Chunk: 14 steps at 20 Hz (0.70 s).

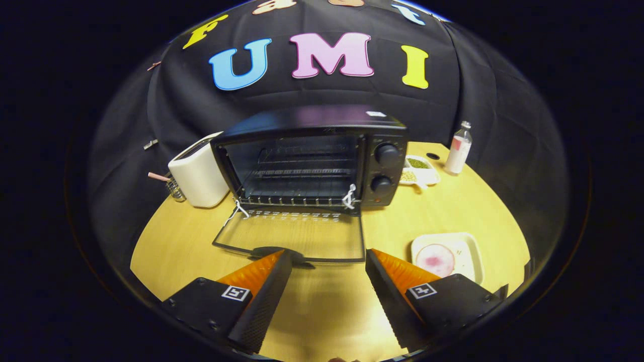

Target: Open the toaster oven, put the food inside, and close the toaster oven door.

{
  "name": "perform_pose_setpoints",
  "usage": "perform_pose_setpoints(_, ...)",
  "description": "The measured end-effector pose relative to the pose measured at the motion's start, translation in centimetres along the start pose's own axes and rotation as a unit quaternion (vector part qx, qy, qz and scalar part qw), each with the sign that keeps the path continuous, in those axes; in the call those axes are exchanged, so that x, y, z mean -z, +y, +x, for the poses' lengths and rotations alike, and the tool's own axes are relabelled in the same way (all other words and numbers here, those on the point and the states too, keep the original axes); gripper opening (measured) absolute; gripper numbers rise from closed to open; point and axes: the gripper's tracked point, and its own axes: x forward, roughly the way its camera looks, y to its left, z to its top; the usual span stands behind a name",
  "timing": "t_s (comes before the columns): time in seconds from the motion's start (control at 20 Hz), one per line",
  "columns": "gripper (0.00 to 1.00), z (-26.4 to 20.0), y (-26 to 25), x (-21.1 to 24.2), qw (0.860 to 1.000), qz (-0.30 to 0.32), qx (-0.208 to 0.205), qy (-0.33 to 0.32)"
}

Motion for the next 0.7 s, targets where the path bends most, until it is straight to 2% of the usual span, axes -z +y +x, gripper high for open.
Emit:
perform_pose_setpoints(0.35, 0.98, -2.4, -11.3, -0.6, 0.999, 0.014, 0.011, 0.039)
perform_pose_setpoints(0.7, 1.0, -0.7, -18.7, 2.1, 0.994, 0.055, 0.008, 0.09)
